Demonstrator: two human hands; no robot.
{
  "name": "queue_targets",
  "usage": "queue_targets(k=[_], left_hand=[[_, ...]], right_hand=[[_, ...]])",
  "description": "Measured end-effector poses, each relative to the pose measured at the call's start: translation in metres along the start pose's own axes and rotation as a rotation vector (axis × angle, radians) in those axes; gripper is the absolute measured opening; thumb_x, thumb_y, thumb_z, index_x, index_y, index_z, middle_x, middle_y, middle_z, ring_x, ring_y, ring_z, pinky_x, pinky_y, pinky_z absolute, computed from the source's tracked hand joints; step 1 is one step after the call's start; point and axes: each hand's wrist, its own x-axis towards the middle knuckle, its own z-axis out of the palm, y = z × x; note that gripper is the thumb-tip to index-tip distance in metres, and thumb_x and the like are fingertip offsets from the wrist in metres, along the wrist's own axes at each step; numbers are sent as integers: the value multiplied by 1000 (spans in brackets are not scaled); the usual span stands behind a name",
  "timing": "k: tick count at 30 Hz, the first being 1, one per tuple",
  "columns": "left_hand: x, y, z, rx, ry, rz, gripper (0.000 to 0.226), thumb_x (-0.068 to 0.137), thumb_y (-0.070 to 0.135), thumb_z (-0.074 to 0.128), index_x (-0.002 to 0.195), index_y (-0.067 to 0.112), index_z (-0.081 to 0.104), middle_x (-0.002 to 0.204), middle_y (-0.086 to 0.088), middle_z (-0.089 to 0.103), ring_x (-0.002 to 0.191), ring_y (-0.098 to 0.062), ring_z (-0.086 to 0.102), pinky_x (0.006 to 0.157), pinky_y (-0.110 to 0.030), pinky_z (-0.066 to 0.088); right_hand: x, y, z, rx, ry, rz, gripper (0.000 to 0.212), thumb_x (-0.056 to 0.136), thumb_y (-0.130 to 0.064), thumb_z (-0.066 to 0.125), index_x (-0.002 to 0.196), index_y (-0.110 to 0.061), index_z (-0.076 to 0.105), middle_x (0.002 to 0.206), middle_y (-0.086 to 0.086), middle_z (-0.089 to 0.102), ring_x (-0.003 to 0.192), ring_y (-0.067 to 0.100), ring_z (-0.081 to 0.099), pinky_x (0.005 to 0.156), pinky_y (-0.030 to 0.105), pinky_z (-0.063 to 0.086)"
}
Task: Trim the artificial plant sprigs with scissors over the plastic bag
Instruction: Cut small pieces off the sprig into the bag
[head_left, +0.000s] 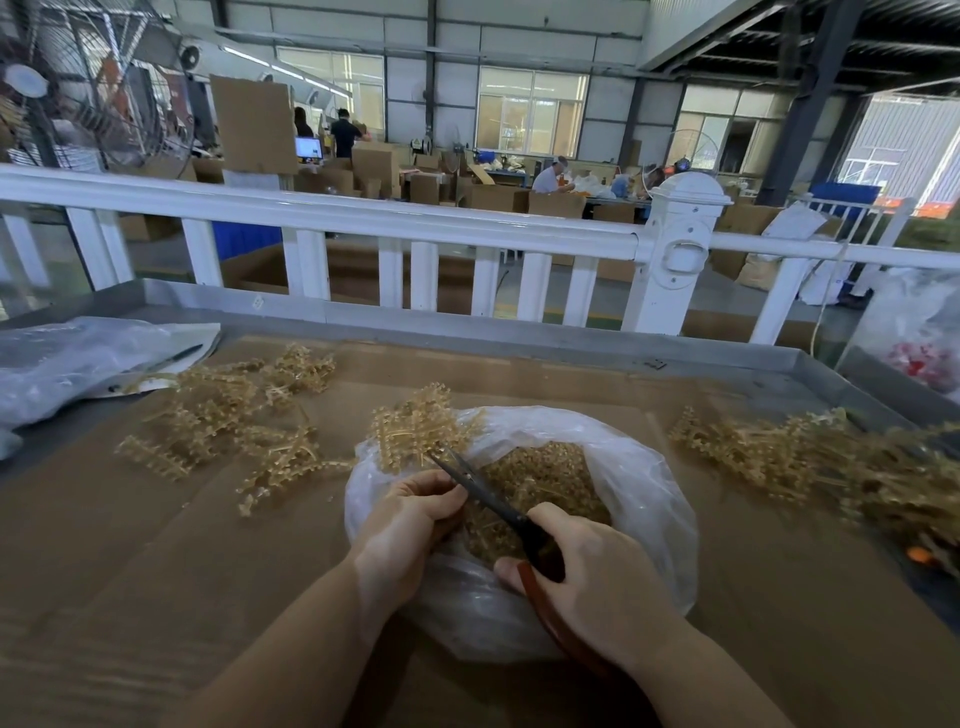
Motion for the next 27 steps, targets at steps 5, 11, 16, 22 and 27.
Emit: queue_targets(k=[5, 11, 16, 22, 27], left_hand=[[1, -1, -1, 33, 12, -22, 22, 88, -9, 50, 86, 2, 68, 75, -9, 73, 63, -15, 70, 52, -19, 52], [0, 0, 2, 25, 23, -32, 24, 88, -11, 49, 86, 2, 69, 74, -11, 73, 61, -16, 71, 50, -19, 52], [1, 1, 2, 18, 35, -49, 21, 88, -9, 53, 83, 3, 70, 79, -13, 73, 67, -19, 71, 54, -22, 54], [0, 3, 2, 32, 64, -42, 18, 88, -6, 55, 78, 6, 65, 65, -5, 67, 59, -13, 64, 56, -20, 54], [1, 7, 8, -83, 124, 72, 20, 98, 5, 43, 82, 15, 49, 81, -9, 71, 71, -19, 66, 64, -29, 48]], right_hand=[[0, 1, 0, -24, -6, 8, 44, 81, -72, 41, 104, -36, 50, 89, -11, 62, 85, 4, 57, 71, 19, 41], [1, 4, 3, -55, -5, -16, 44, 84, -70, 41, 108, -34, 51, 89, -10, 63, 83, 5, 58, 73, 19, 43], [1, 4, 4, -46, 2, -39, 38, 85, -68, 43, 100, -33, 47, 85, -10, 61, 77, 6, 56, 64, 18, 35], [3, 6, 4, -36, 94, -29, 40, 83, -69, 43, 97, -33, 51, 74, -14, 58, 71, 5, 57, 60, 16, 39], [0, 5, 6, 12, 227, 1, 44, 78, -73, 41, 95, -35, 56, 76, -18, 58, 70, -2, 52, 59, 8, 36]])
